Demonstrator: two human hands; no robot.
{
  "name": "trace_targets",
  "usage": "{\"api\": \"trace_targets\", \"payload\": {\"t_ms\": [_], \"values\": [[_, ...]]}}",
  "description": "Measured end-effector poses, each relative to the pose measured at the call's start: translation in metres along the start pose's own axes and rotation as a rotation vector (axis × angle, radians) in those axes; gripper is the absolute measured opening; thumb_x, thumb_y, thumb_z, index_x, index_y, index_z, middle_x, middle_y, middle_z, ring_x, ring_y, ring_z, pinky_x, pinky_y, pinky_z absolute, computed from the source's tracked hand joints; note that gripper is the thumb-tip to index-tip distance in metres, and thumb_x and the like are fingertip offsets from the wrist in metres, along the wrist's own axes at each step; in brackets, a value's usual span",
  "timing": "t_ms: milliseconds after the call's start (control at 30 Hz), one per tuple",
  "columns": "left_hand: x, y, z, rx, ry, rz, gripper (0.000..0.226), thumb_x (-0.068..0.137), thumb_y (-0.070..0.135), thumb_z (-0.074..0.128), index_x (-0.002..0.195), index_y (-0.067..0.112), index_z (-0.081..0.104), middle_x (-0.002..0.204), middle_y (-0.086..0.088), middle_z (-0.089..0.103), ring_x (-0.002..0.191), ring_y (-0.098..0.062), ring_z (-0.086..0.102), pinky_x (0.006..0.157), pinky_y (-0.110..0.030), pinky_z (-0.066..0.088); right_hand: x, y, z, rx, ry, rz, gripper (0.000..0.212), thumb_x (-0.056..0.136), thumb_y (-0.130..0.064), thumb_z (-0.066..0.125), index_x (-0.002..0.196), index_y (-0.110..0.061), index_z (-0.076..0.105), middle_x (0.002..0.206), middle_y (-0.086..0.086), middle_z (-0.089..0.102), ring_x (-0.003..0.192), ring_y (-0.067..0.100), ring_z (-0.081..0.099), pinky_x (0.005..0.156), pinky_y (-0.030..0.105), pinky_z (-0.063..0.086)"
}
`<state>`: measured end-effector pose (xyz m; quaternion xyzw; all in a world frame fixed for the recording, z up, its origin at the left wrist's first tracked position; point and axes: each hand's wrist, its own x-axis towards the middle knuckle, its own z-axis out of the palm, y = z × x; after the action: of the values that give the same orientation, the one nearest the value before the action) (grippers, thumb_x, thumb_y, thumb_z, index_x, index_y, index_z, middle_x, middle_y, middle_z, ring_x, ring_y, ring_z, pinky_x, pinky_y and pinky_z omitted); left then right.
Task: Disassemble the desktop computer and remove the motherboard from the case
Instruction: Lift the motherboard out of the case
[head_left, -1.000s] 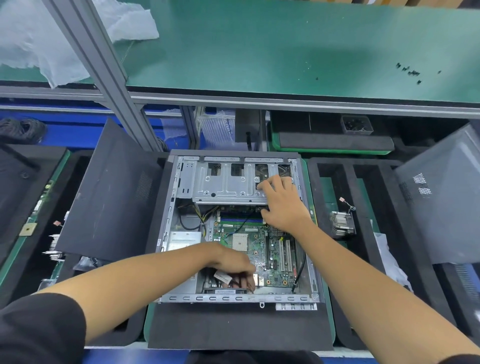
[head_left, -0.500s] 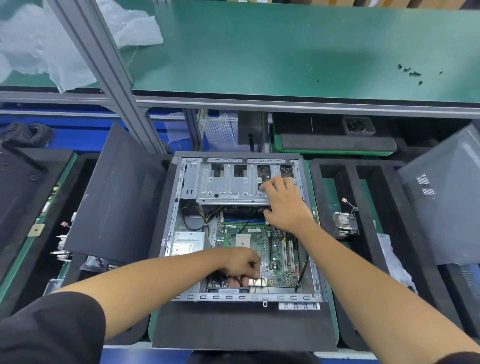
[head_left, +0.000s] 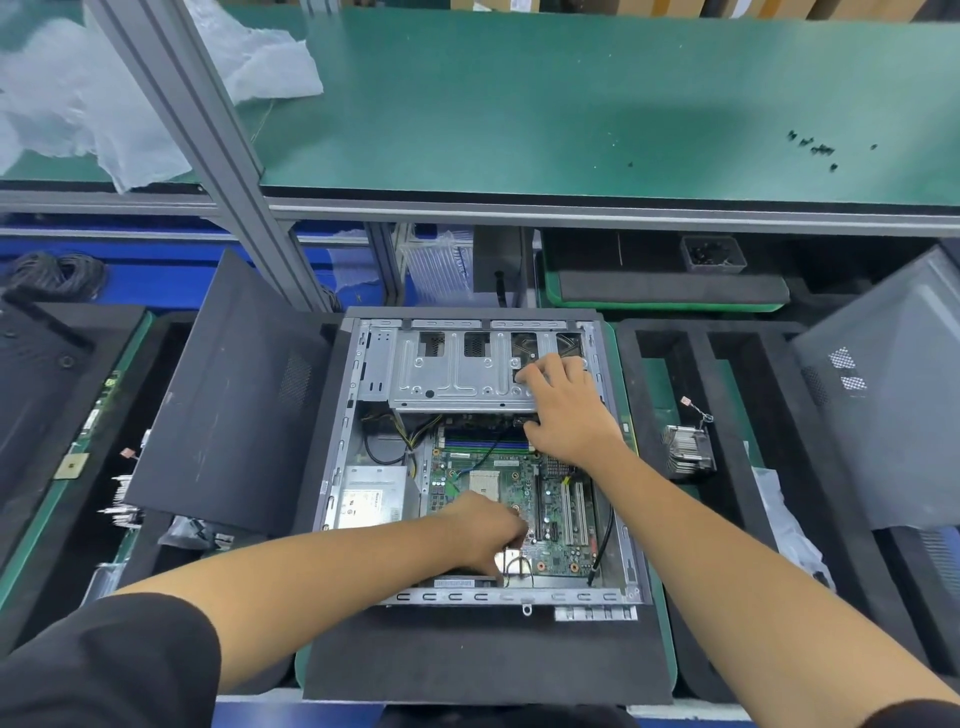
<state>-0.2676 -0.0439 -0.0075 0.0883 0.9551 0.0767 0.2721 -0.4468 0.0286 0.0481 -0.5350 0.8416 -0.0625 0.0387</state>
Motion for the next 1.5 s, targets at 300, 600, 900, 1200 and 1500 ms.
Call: {"api": "trace_targets", "payload": {"t_ms": [300, 600, 900, 1200, 1500], "values": [[-0.013, -0.014, -0.016, -0.179, 0.28, -0.076, 0.04, 0.085, 0.046, 0.073, 0.117, 0.024, 0.06, 0.105, 0.005, 0.068, 0.093, -0.018, 0.067, 0.071, -0.03, 0.048, 0.0, 0.001, 0.0, 0.004, -0.007, -0.007, 0.057, 0.075, -0.031, 0.062, 0.129, -0.022, 0.045, 0.124, 0.003, 0.041, 0.111, 0.027, 0.033, 0.092, 0.044, 0.042], [-0.035, -0.027, -0.034, -0.208, 0.501, -0.003, 0.04, 0.103, 0.047, 0.049, 0.133, 0.022, 0.052, 0.118, 0.004, 0.056, 0.107, -0.015, 0.054, 0.09, -0.035, 0.045, 0.001, 0.005, -0.001, 0.196, 0.056, -0.004, 0.039, 0.082, -0.02, 0.048, 0.121, -0.023, 0.052, 0.116, 0.0, 0.041, 0.108, 0.024, 0.032, 0.092, 0.045, 0.042], [-0.063, -0.021, -0.053, -0.146, 0.671, -0.041, 0.033, 0.108, 0.043, 0.036, 0.127, 0.026, 0.056, 0.107, 0.011, 0.056, 0.092, -0.007, 0.05, 0.074, -0.027, 0.03, 0.003, 0.007, -0.008, 0.398, 0.019, 0.02, 0.039, 0.084, -0.003, 0.05, 0.114, -0.025, 0.059, 0.11, -0.004, 0.043, 0.107, 0.021, 0.032, 0.094, 0.043, 0.038], [-0.094, -0.027, -0.102, -0.148, 0.54, -0.06, 0.024, 0.102, 0.02, 0.054, 0.125, 0.026, 0.06, 0.114, 0.012, 0.061, 0.104, -0.01, 0.057, 0.082, -0.032, 0.047, -0.001, 0.005, -0.017, 0.494, -0.048, 0.029, 0.036, 0.083, -0.004, 0.054, 0.108, -0.029, 0.06, 0.105, -0.005, 0.042, 0.105, 0.015, 0.028, 0.088, 0.035, 0.032], [-0.129, -0.045, -0.162, -0.418, 0.221, -0.054, 0.032, 0.109, 0.03, 0.04, 0.124, 0.012, 0.062, 0.119, -0.001, 0.064, 0.109, -0.019, 0.058, 0.1, -0.031, 0.043, 0.001, -0.006, -0.037, 0.542, -0.168, 0.153, 0.027, 0.079, -0.022, 0.057, 0.105, -0.031, 0.062, 0.11, -0.001, 0.046, 0.109, 0.023, 0.034, 0.098, 0.042, 0.032]]}}
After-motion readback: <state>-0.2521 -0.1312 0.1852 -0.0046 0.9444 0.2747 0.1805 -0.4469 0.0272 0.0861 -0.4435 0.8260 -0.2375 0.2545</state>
